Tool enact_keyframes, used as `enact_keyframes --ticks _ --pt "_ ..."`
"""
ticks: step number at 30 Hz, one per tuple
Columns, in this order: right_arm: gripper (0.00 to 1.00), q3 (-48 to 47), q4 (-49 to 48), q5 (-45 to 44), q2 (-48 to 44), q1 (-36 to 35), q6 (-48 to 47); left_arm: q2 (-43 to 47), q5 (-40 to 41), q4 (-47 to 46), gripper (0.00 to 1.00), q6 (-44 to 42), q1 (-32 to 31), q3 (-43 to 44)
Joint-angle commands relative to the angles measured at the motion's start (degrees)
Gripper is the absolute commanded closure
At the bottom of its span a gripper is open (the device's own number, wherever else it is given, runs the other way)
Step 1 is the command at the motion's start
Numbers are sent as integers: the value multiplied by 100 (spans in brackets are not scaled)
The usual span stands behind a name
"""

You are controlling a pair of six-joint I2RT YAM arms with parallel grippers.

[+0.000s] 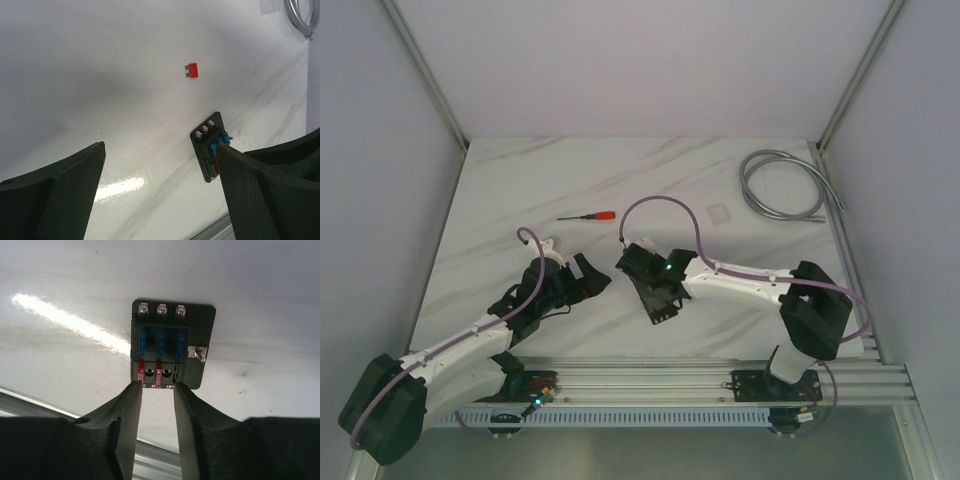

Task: Snap on the fuse box
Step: Install the fuse at the fuse box base, then pick up the fuse from the center of the board.

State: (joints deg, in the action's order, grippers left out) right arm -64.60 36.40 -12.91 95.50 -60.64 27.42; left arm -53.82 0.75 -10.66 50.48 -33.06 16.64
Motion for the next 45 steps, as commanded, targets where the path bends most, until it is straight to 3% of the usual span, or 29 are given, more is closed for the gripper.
enact_keyframes --ticks 1,9,26,45 --pt "57 -180 -242 -102 -347 26 -286 12 73 47 0 -45 25 -52" --pt "44 -586 -936 -749 238 364 -668 -5 77 62 0 -38 69 -52" --pt "40 -1333 -1762 -570 1727 967 -1012 -41 65 160 0 -47 185 -31" --pt "40 -545 -1618 -756 1281 1362 -1003 9 -14 160 0 -3 186 -15"
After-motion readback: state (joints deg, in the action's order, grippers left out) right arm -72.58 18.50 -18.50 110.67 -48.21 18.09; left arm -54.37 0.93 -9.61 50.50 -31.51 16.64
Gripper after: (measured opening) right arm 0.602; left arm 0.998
